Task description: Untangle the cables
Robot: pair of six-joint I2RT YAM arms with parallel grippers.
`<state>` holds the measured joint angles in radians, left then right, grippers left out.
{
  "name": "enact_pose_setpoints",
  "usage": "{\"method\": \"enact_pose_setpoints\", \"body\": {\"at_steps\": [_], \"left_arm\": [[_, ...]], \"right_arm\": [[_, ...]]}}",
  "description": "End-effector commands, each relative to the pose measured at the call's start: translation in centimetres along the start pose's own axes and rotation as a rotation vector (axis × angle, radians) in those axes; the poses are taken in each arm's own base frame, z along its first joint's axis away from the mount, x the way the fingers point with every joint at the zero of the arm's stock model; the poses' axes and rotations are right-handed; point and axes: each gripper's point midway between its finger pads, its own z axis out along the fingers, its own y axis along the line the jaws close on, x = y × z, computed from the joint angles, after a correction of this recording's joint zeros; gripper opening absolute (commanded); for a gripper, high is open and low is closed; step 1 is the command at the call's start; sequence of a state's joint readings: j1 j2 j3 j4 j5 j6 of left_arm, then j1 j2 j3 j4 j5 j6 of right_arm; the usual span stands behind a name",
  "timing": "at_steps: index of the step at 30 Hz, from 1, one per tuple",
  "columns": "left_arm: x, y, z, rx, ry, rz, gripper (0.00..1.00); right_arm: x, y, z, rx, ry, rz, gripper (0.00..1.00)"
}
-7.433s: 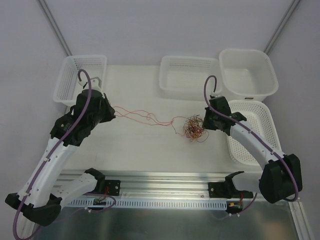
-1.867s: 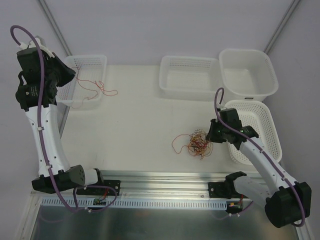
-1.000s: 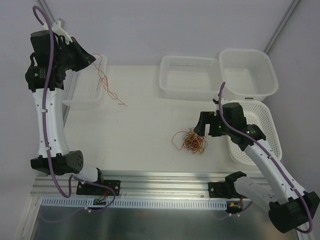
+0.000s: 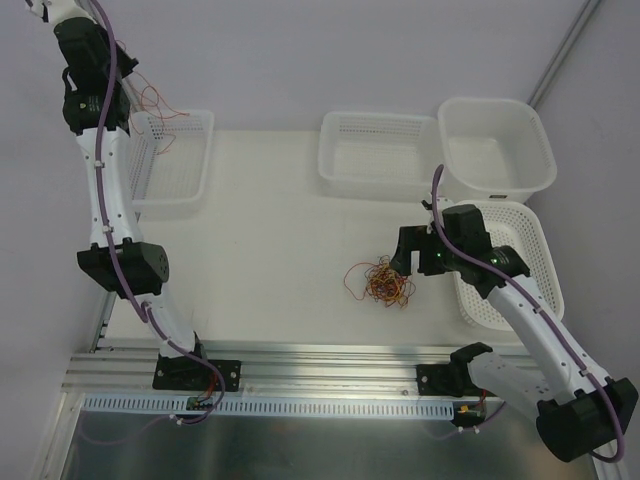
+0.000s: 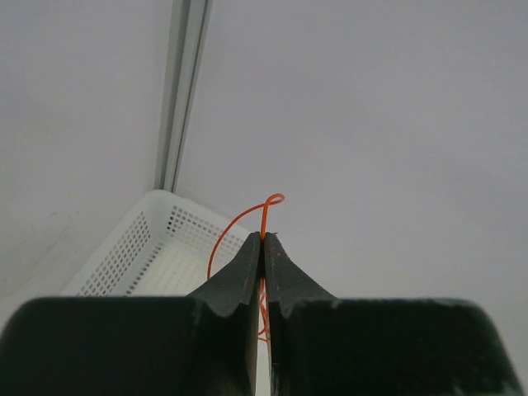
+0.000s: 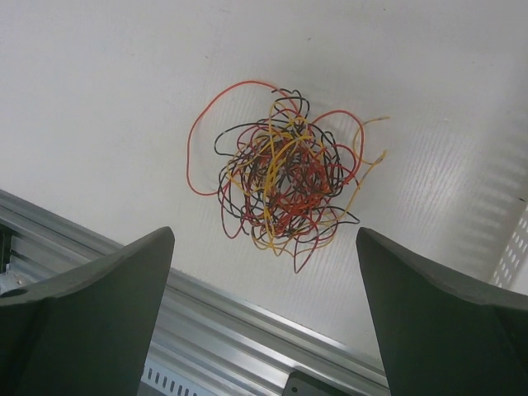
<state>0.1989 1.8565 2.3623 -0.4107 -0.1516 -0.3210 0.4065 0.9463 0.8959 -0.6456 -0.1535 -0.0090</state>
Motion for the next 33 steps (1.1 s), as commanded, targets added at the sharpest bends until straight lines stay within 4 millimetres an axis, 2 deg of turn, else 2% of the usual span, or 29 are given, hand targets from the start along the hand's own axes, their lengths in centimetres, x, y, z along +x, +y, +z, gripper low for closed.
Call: {"method": "enact_pose_setpoints", "body": {"at_steps": [1,3,4,6,7,9,10,14,17,18,19,20,21,22,23,24,26,27,28,30,31,33], "left_arm": [[3.0,2.3,3.1,-0.063,0.024,0.021,0.0],[5.2,3.4,4.2,-0.083,0.068,0.019,0.0],[7.5,4.1,5.1,-0.096,0.116,0.015,0.11],[9.5,4.4,5.6,-0.077,0.166,0.013,0.3],[10.8,4.7,5.5,-0.077,0.197,0.015,0.51],[11.8,4.4,5.2,-0.054,0.229,0.011,0.67],[12.2,4.6,4.7,-0.053,0.244,0.01,0.8],[13.1,3.8,2.6,-0.001,0.292,0.004,0.98],[13.9,3.2,0.2,0.042,0.336,-0.015,0.99],[13.2,2.2,-1.3,0.087,0.337,-0.032,0.99],[14.8,2.4,-2.1,0.092,0.381,-0.042,0.99],[15.4,1.7,-3.1,0.115,0.402,-0.046,0.99],[14.6,0.8,-4.7,0.149,0.394,-0.051,0.99],[16.7,0.6,-5.9,0.168,0.449,-0.054,0.99],[17.3,-0.1,-6.9,0.192,0.466,-0.055,0.99],[18.4,-1.6,-8.4,0.234,0.497,-0.05,0.99],[21.0,-2.7,-11.5,0.277,0.558,-0.029,0.99],[22.8,-4.9,-13.5,0.336,0.599,-0.007,0.99],[25.1,-5.1,-15.6,0.357,0.652,0.006,0.99],[28.0,-6.6,-18.9,0.413,0.738,0.001,0.99],[30.8,-7.4,-21.7,0.45,0.815,0.011,0.99],[33.6,-7.9,-24.6,0.457,0.911,-0.029,0.99]], "right_arm": [[-1.6,0.6,-0.5,-0.009,-0.033,-0.016,0.97],[-1.6,0.5,-0.4,-0.003,-0.033,-0.015,0.97],[-1.6,0.4,-0.4,0.001,-0.032,-0.016,0.97],[-1.4,0.2,-0.3,0.006,-0.023,-0.017,0.97],[-1.2,0.2,-0.2,0.005,-0.018,-0.018,0.97],[-1.0,0.1,-0.1,0.008,-0.012,-0.017,0.97],[-0.9,0.1,0.0,0.009,-0.009,-0.018,0.97],[-0.7,0.0,0.2,0.01,-0.003,-0.018,0.97],[-0.7,-0.1,0.4,0.012,0.001,-0.019,0.97],[-0.7,-0.1,0.4,0.012,-0.001,-0.019,0.97],[-0.7,-0.1,0.5,0.012,-0.001,-0.019,0.97],[-0.7,-0.1,0.5,0.013,0.001,-0.02,0.97],[-0.6,-0.1,0.6,0.013,0.002,-0.02,0.98],[-0.6,-0.1,0.7,0.011,0.004,-0.021,0.98],[-0.5,-0.1,0.7,0.012,0.01,-0.019,0.98],[-0.5,-0.1,0.8,0.012,0.014,-0.019,0.98],[-0.3,-0.2,1.1,0.012,0.023,-0.016,0.99],[-0.2,-0.1,1.3,0.01,0.028,-0.015,0.99],[-0.1,-0.2,1.4,0.014,0.032,-0.01,0.97],[0.8,-0.6,2.1,0.029,0.061,0.006,0.95],[1.0,-0.6,2.4,0.031,0.065,0.024,0.95],[1.7,-0.4,3.1,0.031,0.086,0.057,0.92]]}}
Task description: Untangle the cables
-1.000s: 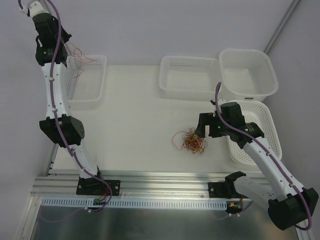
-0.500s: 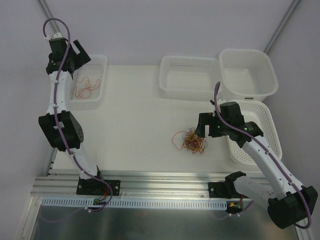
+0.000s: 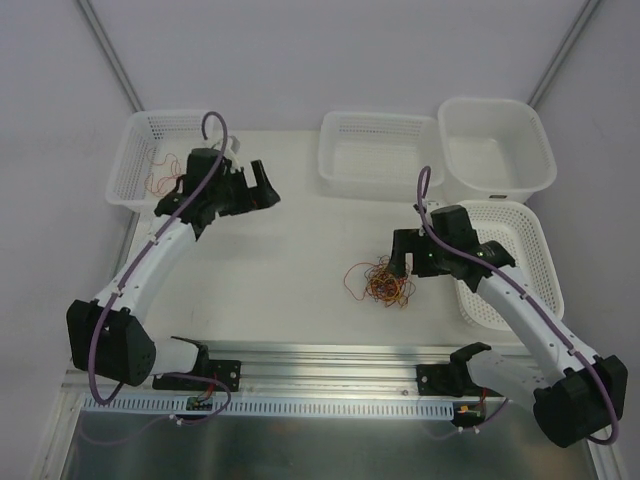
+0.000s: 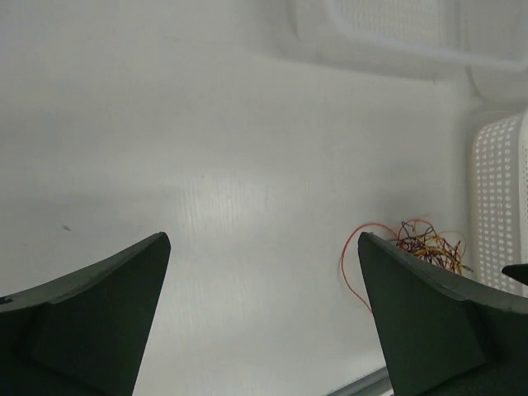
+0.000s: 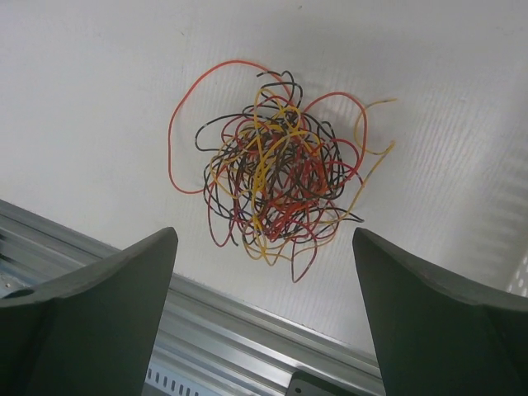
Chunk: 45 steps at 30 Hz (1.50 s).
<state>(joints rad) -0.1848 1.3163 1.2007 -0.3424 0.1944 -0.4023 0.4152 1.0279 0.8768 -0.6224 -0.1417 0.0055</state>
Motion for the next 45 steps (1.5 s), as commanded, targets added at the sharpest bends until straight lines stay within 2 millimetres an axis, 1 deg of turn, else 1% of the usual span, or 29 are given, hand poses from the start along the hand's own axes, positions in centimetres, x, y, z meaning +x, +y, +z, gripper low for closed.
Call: {"method": "enact_pose_setpoints", "body": {"at_steps": [1,3,4,5,6,7,8,9,11,12,13,14,16,17,18,19,20,22,23,27,29,33,38,39,42,43,45], "left_arm": [[8.0,-2.5,0.3,0.06,0.186,-0.055,0.99],[11.5,-3.5,0.5,0.059,0.26,-0.061,0.99],[13.9,-3.2,0.7,0.038,0.308,-0.058,0.99],[16.0,-4.4,0.5,0.051,0.353,-0.035,0.99],[17.2,-4.6,0.5,0.036,0.375,-0.055,0.99],[18.6,-4.4,0.6,0.018,0.408,-0.06,0.99],[19.9,-5.2,0.5,0.028,0.433,-0.048,0.99],[20.6,-5.3,0.5,0.01,0.449,-0.076,0.99],[21.5,-6.0,0.7,0.0,0.454,-0.08,0.99],[22.5,-6.6,0.7,-0.002,0.475,-0.079,0.99],[22.6,-7.0,0.9,-0.007,0.473,-0.076,0.99],[23.3,-7.6,0.9,-0.006,0.487,-0.071,0.98],[24.0,-8.0,1.7,-0.023,0.508,-0.075,0.98],[24.3,-8.2,1.9,-0.026,0.515,-0.077,0.98],[24.9,-8.6,2.4,-0.034,0.532,-0.084,0.97],[25.3,-8.8,2.6,-0.034,0.541,-0.088,0.96],[25.6,-9.1,2.8,-0.035,0.552,-0.098,0.96],[26.6,-9.2,3.5,-0.049,0.573,-0.099,0.93],[27.2,-9.0,3.9,-0.067,0.589,-0.115,0.92],[27.9,-8.7,4.6,-0.103,0.597,-0.143,0.86],[28.0,-8.9,4.8,-0.106,0.6,-0.162,0.81],[28.3,-9.4,5.4,-0.108,0.611,-0.19,0.75],[29.1,-9.7,6.1,-0.12,0.636,-0.223,0.62],[29.2,-9.9,6.2,-0.116,0.641,-0.228,0.54],[29.5,-10.2,6.2,-0.109,0.655,-0.243,0.4],[29.6,-10.2,6.2,-0.11,0.655,-0.244,0.29],[29.4,-10.1,6.1,-0.111,0.648,-0.245,0.13]], "right_arm": [[1.0,0.4,1.6,-0.002,0.021,0.051,0.91],[1.8,0.6,2.6,-0.005,0.056,0.07,0.91],[1.9,0.8,3.1,-0.011,0.059,0.077,0.91],[2.2,1.0,3.6,-0.015,0.073,0.084,0.91],[2.3,1.1,3.9,-0.013,0.075,0.102,0.89],[2.6,1.2,4.7,-0.013,0.085,0.109,0.88],[2.6,1.3,5.1,-0.011,0.083,0.115,0.88],[2.7,1.3,5.4,-0.007,0.084,0.122,0.86],[2.8,1.5,6.4,-0.006,0.093,0.141,0.84],[3.0,1.5,6.8,-0.005,0.101,0.149,0.82],[2.8,1.7,7.2,-0.009,0.094,0.156,0.79],[3.4,1.7,7.8,-0.011,0.118,0.167,0.71],[3.4,2.1,8.5,-0.033,0.118,0.182,0.59],[3.9,2.1,8.9,-0.039,0.134,0.189,0.41],[4.1,2.5,9.0,-0.061,0.14,0.197,0.32],[3.8,2.7,9.2,-0.076,0.124,0.205,0.24],[3.9,2.9,9.2,-0.089,0.125,0.219,0.13],[4.2,2.9,9.3,-0.093,0.121,0.227,0.06],[4.3,3.0,9.2,-0.096,0.118,0.234,0.01],[4.5,3.2,9.1,-0.113,0.111,0.245,0.01],[4.6,3.2,9.2,-0.119,0.107,0.258,0.01],[5.0,3.3,9.3,-0.13,0.103,0.285,0.01],[5.2,3.4,9.3,-0.137,0.102,0.301,0.01],[5.1,3.4,9.3,-0.139,0.101,0.3,0.01],[5.2,3.2,9.0,-0.13,0.093,0.294,0.01],[5.2,3.1,8.9,-0.126,0.091,0.297,0.01],[5.1,3.0,8.6,-0.119,0.085,0.288,0.01]]}}
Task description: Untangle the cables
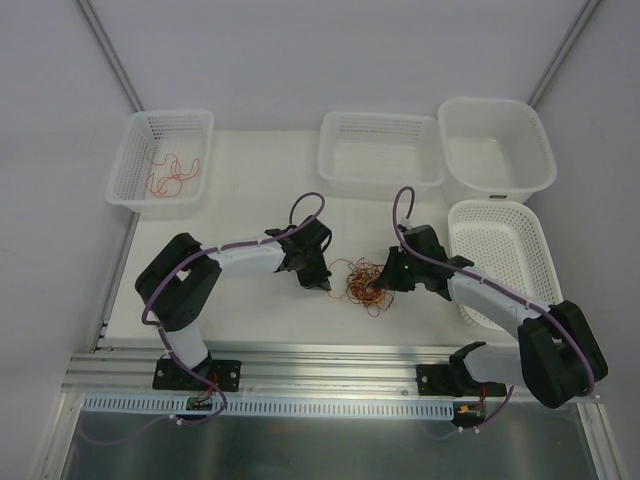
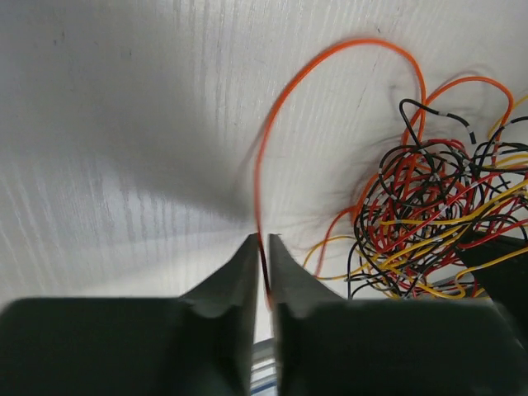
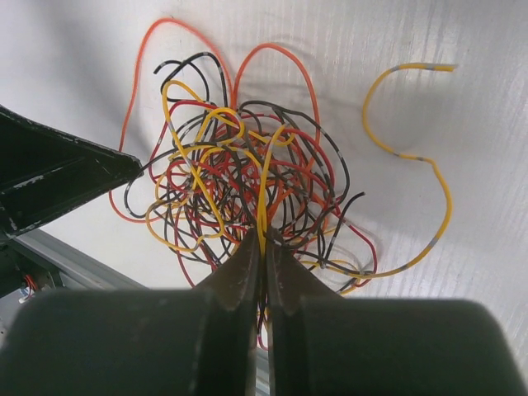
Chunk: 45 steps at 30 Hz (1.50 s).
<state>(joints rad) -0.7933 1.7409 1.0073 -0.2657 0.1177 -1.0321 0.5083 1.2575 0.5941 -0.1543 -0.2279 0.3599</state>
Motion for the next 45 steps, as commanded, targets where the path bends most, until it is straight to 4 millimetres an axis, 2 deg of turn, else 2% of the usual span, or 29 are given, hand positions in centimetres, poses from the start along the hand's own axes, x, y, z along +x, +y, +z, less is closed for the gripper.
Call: {"method": "enact_pose_setpoints", "body": {"at_steps": [1,4,5,7,8,10,11,13,14,16,17,18,19,20,21,24,25,26,28,29,31,32,34,35,37,38,44,45], "left_arm": [[-0.1,-1.6,-0.6,0.041,-0.012,0.004,0.0],[-1.2,-1.1,-1.6,0.038,-0.079,0.029,0.0],[-2.0,-1.1,-2.8,0.052,-0.114,0.048,0.0],[-3.3,0.2,-4.0,0.033,-0.173,0.045,0.0],[-5.3,1.2,-5.9,0.027,-0.246,0.039,0.0],[-7.5,3.5,-7.9,-0.016,-0.342,0.026,0.0],[-9.2,5.1,-10.2,-0.035,-0.404,0.02,0.0],[-11.5,7.4,-12.9,-0.101,-0.504,0.042,0.0],[-12.7,9.3,-15.3,-0.137,-0.557,0.007,0.0],[-14.6,10.8,-18.7,-0.193,-0.651,0.005,0.0],[-15.5,10.9,-21.2,-0.201,-0.712,0.031,0.0],[-16.1,12.4,-22.7,-0.244,-0.738,0.008,0.0],[-16.6,13.1,-24.1,-0.276,-0.769,0.02,0.0],[-17.2,13.1,-26.2,-0.273,-0.816,0.011,0.0],[-17.6,14.4,-27.4,-0.303,-0.834,-0.017,0.0],[-18.8,15.2,-31.3,-0.331,-0.909,-0.034,0.0],[-19.0,16.0,-32.4,-0.351,-0.921,-0.056,0.0],[-19.4,15.5,-34.0,-0.345,-0.951,-0.038,0.0],[-19.7,15.2,-35.7,-0.357,-0.975,-0.015,0.0],[-20.1,14.5,-37.1,-0.343,-1.006,-0.01,0.0],[-20.4,14.2,-38.5,-0.344,-1.025,-0.003,0.0],[-20.6,14.1,-40.1,-0.353,-1.052,-0.004,0.0],[-20.9,14.5,-41.7,-0.367,-1.079,-0.021,0.0],[-21.1,14.6,-43.4,-0.369,-1.11,-0.044,0.0],[-21.6,15.2,-44.9,-0.372,-1.133,-0.078,0.0],[-21.6,15.5,-46.6,-0.377,-1.166,-0.105,0.0],[-22.0,16.4,-50.6,-0.38,-1.238,-0.175,0.0],[-21.9,17.0,-51.1,-0.395,-1.244,-0.196,0.0]], "right_arm": [[-0.3,0.5,-0.7,-0.015,-0.025,-0.007,0.01],[-0.5,0.1,-1.4,0.015,-0.038,-0.031,0.01],[-0.7,-0.3,-1.5,0.036,-0.048,-0.047,0.01],[-1.0,-0.6,-2.4,0.061,-0.061,-0.067,0.01],[-1.3,-1.0,-2.7,0.084,-0.075,-0.073,0.01],[-1.8,-1.3,-3.8,0.104,-0.093,-0.099,0.01],[-2.1,-1.6,-4.2,0.121,-0.106,-0.105,0.01],[-2.7,-2.0,-5.4,0.137,-0.127,-0.117,0.01],[-3.0,-2.2,-5.9,0.144,-0.136,-0.118,0.01],[-3.4,-2.6,-6.8,0.164,-0.147,-0.131,0.01],[-4.2,-2.4,-7.6,0.168,-0.179,-0.138,0.01],[-4.3,-2.7,-8.1,0.184,-0.179,-0.14,0.01],[-4.5,-2.8,-8.5,0.192,-0.185,-0.155,0.01],[-4.8,-2.8,-8.9,0.198,-0.196,-0.163,0.01],[-5.1,-2.7,-9.4,0.203,-0.201,-0.167,0.01],[-5.4,-3.1,-10.1,0.22,-0.21,-0.181,0.01],[-5.5,-3.1,-10.2,0.221,-0.212,-0.18,0.01],[-5.3,-3.2,-10.2,0.222,-0.208,-0.179,0.01],[-5.2,-2.9,-10.3,0.206,-0.207,-0.178,0.01],[-5.2,-2.8,-10.3,0.2,-0.205,-0.174,0.01],[-5.1,-2.8,-10.4,0.201,-0.203,-0.176,0.01],[-5.1,-3.2,-10.5,0.221,-0.203,-0.174,0.01],[-4.8,-3.8,-10.3,0.241,-0.188,-0.177,0.01],[-4.6,-4.0,-10.4,0.248,-0.185,-0.174,0.01],[-4.2,-4.4,-10.2,0.253,-0.179,-0.17,0.01],[-4.1,-4.8,-10.1,0.261,-0.176,-0.16,0.01],[-3.4,-5.9,-9.9,0.281,-0.163,-0.133,0.01],[-3.3,-6.0,-9.9,0.283,-0.159,-0.131,0.01]]}}
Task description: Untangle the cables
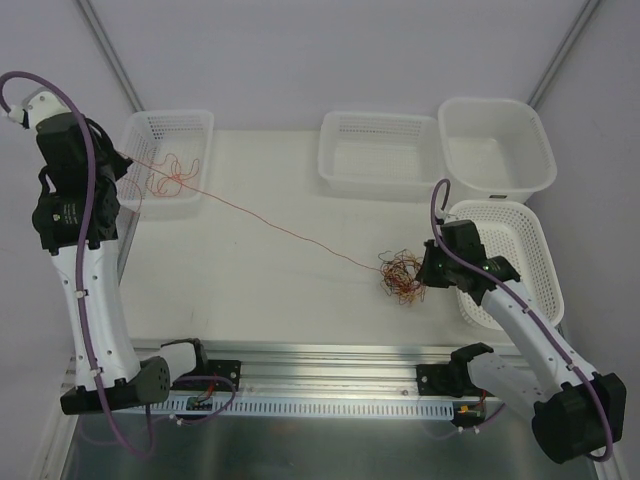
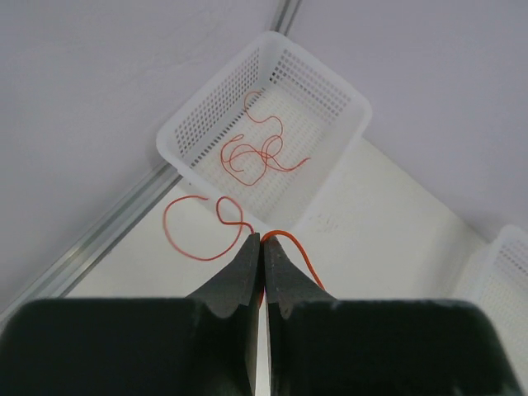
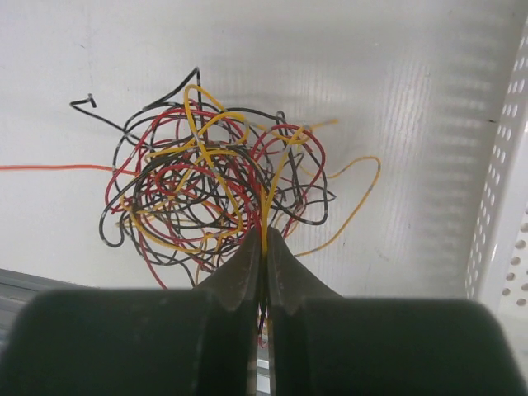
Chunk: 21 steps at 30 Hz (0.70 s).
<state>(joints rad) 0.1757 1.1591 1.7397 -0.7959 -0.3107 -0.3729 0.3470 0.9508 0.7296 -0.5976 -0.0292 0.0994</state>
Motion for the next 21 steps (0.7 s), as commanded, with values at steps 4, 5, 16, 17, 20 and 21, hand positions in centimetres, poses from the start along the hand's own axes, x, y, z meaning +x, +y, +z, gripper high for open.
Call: {"method": "enact_pose_setpoints", "body": {"at_steps": [4,5,16,17,20,21], "left_arm": [[-3.2,1.8,-0.8,-0.043,-0.048,-0.017,0.0],[-4.0,1.8,-1.2,-0.039,-0.065,-0.026,0.0],[-6.8,1.2,-1.8,0.027,-0.079,-0.069,0.0],[-6.1,0.5,-1.6,0.07,-0.049,-0.067,0.0],[-2.1,-2.1,-0.5,0.23,0.1,-0.071,0.0],[-0.9,-2.3,-0.2,0.247,0.135,-0.072,0.0]], "right_arm": [[0.3,-1.2,-0.4,0.04,-0.001,-0.002,0.01],[0.2,-1.4,-0.5,0.043,0.0,-0.005,0.01],[-0.6,-1.5,-0.4,0.04,0.017,0.028,0.04],[-0.8,-1.2,-0.5,0.021,0.013,0.021,0.05],[-2.0,0.6,-0.8,-0.065,-0.006,0.013,0.08],[-2.2,1.0,-0.8,-0.082,-0.005,0.013,0.08]]}}
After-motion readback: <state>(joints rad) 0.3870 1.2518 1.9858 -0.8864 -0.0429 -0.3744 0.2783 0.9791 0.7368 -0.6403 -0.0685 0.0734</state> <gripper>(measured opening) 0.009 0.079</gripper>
